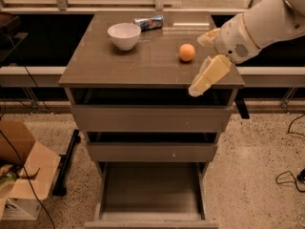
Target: Place orange into bottom drawer
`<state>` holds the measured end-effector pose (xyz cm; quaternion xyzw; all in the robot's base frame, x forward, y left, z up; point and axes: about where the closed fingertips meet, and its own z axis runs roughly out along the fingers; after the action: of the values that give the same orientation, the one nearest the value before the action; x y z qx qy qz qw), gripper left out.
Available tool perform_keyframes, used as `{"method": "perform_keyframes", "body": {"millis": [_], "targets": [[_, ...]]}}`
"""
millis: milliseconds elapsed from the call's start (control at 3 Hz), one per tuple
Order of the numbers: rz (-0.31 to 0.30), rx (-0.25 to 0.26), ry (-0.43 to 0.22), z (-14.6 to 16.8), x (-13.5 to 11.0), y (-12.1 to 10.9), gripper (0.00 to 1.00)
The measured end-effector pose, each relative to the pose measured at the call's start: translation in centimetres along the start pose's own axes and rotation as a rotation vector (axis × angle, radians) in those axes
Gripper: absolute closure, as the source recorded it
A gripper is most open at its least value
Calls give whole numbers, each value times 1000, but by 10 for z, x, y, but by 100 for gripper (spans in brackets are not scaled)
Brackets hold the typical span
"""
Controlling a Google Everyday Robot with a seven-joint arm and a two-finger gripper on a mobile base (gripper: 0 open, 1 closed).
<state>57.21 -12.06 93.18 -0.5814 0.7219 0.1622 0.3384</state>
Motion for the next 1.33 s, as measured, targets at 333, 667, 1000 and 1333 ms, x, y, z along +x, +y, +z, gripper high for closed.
{"method": "perform_keyframes", "body": {"millis": [333, 667, 1000, 1333], "targets": [[38, 16, -44, 30, 9, -22, 0], [62, 57, -90, 55, 17, -56, 0], [93, 101, -162, 73, 26, -93, 0], [135, 128, -229, 94, 40, -137, 0]]}}
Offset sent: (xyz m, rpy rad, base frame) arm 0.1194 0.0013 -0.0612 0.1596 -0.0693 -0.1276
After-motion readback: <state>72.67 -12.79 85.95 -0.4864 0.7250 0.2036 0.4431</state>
